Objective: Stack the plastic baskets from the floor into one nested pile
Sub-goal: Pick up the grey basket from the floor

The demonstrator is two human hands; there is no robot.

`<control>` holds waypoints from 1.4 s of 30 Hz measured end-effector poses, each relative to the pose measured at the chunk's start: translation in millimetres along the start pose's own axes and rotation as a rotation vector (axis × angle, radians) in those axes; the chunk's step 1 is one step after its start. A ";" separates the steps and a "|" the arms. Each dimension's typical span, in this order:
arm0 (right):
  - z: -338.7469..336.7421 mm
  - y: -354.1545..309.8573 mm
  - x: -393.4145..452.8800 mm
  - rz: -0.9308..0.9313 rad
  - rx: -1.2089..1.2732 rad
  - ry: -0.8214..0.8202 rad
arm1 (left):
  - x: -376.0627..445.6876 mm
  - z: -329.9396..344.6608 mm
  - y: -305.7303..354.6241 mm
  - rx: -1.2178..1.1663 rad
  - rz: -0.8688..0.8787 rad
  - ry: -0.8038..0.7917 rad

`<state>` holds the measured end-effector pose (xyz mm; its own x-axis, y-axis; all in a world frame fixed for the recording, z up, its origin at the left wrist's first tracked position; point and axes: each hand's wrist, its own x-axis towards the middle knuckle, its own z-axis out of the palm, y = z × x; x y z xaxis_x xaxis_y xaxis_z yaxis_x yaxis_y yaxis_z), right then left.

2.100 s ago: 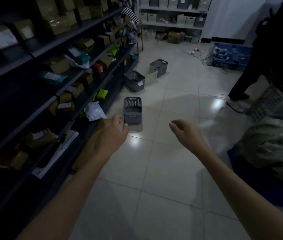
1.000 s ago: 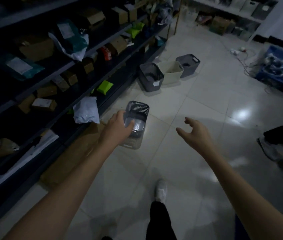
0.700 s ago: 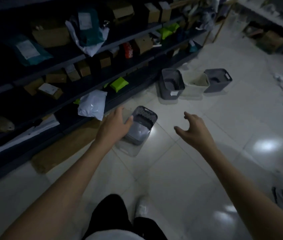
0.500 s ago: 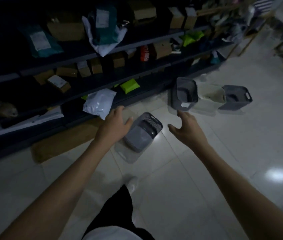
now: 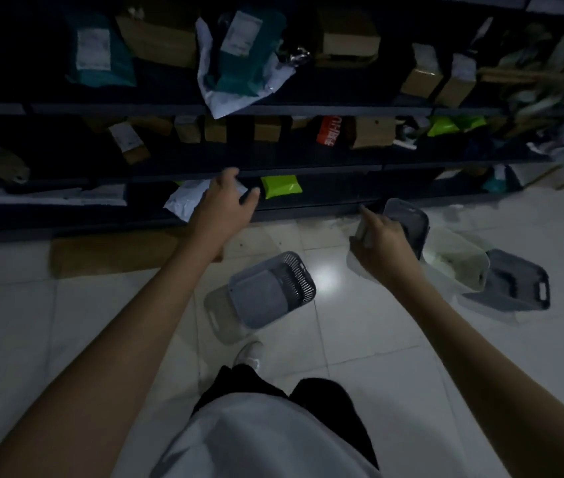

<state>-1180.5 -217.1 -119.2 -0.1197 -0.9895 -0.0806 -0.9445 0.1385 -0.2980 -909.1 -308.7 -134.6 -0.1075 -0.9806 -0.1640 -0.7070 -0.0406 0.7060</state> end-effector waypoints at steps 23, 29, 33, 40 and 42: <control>77.9 138.2 188.6 -0.325 0.138 -0.419 | -34.3 143.9 -1.7 0.199 -0.400 0.440; 137.0 149.4 188.4 -0.283 0.158 -0.444 | -33.9 184.9 -43.3 0.221 -0.485 0.434; 195.0 169.4 185.1 -0.275 0.153 -0.421 | -33.2 222.9 -88.1 0.162 -0.511 0.479; 331.3 214.1 182.7 -0.241 0.152 -0.424 | -21.7 323.4 -195.7 0.188 -0.530 0.386; 377.9 225.5 181.7 -0.222 0.146 -0.437 | -15.2 356.4 -232.5 0.201 -0.537 0.339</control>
<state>-1299.5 -350.4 -560.5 0.2478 -0.8905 -0.3816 -0.8764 -0.0381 -0.4801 -992.3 -216.0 -541.8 0.4984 -0.8415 -0.2086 -0.7209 -0.5359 0.4393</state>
